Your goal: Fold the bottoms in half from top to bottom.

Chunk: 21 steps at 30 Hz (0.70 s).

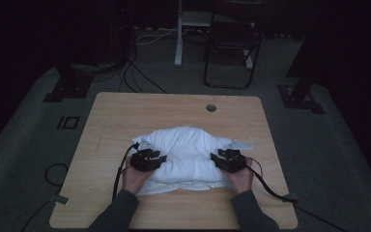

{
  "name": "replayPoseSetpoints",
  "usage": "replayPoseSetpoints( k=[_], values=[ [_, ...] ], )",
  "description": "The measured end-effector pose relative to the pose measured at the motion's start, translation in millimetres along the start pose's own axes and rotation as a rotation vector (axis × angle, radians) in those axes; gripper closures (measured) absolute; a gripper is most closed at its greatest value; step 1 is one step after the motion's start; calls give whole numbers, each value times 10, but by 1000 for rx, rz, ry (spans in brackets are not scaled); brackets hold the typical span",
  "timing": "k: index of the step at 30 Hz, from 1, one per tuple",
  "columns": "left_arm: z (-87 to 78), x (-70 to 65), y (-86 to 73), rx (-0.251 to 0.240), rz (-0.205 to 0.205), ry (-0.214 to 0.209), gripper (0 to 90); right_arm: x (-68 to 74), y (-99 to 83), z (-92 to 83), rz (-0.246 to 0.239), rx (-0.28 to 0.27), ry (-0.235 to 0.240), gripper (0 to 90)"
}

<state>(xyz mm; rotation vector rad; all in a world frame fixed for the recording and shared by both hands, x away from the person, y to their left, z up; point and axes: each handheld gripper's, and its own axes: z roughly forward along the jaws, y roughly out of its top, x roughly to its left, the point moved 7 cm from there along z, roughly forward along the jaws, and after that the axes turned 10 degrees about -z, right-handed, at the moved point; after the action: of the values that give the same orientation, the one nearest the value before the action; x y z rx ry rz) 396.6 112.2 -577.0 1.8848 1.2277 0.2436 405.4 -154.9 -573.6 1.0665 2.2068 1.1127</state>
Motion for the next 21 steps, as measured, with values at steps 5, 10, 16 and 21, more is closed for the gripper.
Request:
replayPoseSetpoints(
  k=[5, 10, 16, 21],
  values=[
    [-119, -8, -310, -4, 68, 70, 590, 79, -349, -78, -63, 32, -23, 567],
    [-64, 40, -311, 10, 116, 113, 588, 124, -408, -33, -14, 43, -11, 569],
    [65, 173, -170, -3, 124, 166, 580, 184, -405, -6, 26, 40, -23, 567],
    [107, 249, -102, -23, 59, 165, 542, 215, -390, 19, 24, 30, -28, 565]
  ],
)
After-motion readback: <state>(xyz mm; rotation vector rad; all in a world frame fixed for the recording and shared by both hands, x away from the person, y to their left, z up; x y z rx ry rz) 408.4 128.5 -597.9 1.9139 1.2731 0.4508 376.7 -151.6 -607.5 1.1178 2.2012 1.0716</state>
